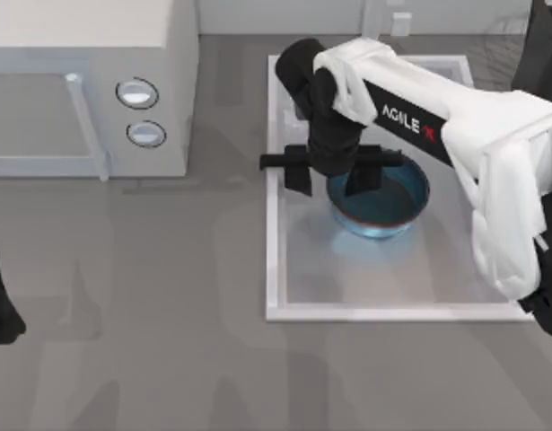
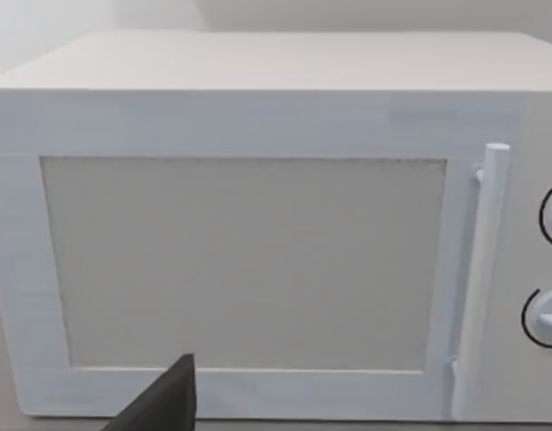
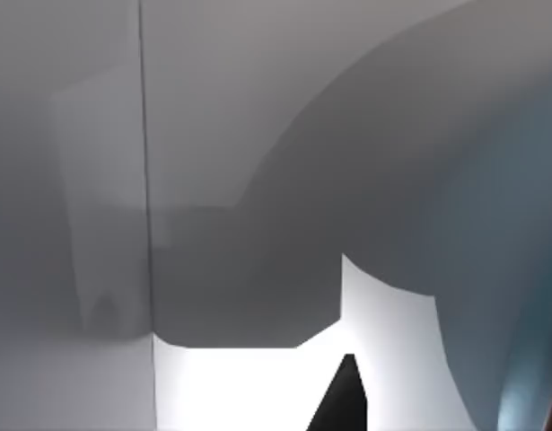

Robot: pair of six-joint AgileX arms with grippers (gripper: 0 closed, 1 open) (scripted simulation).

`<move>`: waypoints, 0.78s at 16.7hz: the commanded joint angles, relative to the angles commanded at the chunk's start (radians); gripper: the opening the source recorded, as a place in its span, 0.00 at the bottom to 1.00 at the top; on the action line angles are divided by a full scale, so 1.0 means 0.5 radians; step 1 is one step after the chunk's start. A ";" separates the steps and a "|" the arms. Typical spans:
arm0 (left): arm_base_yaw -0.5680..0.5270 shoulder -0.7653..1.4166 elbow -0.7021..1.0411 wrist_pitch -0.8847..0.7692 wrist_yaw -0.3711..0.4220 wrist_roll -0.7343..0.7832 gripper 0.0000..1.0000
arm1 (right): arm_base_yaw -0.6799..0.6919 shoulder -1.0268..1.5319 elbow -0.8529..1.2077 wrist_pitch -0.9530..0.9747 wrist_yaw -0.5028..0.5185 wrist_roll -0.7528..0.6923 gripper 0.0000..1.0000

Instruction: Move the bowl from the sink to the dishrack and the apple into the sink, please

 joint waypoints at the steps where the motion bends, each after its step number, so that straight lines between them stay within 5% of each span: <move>1: 0.000 0.000 0.000 0.000 0.000 0.000 1.00 | 0.000 0.000 0.000 0.000 0.000 0.000 0.32; 5: 0.000 0.000 0.000 0.000 0.000 0.000 1.00 | 0.000 0.000 0.000 0.000 0.000 0.000 0.02; 13: 0.000 0.000 0.000 0.000 0.000 0.000 1.00 | 0.000 0.000 0.000 0.000 0.000 0.000 0.00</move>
